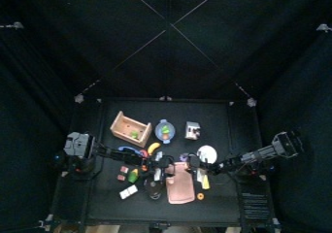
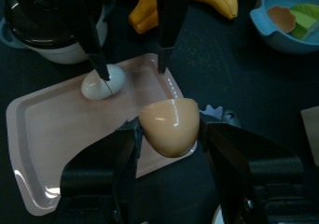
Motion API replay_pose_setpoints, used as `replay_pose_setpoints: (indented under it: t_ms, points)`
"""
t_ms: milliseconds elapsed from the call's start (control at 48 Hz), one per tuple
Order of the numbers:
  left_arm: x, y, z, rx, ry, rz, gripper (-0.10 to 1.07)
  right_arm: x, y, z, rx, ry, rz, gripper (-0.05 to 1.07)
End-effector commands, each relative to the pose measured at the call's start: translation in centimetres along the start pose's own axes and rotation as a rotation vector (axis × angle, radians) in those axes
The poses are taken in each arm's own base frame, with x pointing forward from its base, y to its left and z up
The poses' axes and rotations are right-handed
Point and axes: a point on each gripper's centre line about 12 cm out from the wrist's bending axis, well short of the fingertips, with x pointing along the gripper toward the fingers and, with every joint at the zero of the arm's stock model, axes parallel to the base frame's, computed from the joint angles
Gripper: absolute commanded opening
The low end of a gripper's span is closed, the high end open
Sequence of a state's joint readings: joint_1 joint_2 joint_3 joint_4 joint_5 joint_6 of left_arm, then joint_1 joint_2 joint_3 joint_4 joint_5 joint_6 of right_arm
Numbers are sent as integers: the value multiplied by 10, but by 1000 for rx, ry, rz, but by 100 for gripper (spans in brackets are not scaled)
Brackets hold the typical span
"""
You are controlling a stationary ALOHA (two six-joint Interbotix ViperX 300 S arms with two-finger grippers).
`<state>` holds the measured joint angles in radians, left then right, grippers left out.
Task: Hand over eggshell
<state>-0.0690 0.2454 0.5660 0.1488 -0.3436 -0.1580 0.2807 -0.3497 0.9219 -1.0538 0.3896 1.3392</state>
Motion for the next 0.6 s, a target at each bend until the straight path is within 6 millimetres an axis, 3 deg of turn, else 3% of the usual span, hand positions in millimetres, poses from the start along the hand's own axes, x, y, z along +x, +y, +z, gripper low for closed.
replay_pose_setpoints:
  t_ms: [0,167,375,583]
  points:
    - [-6,0,20,-11,-60,2,92,-5,1,10,9,-31,9,63]
    - [-13,1,38,-84,-142,17,92,-5,1,12,0,-39,10,63]
    - [-23,4,70,-360,-330,74,91,-5,-1,14,-10,-46,-3,63]
    - [-19,-1,78,-551,-379,101,91,-5,-3,16,-9,-51,-9,63]
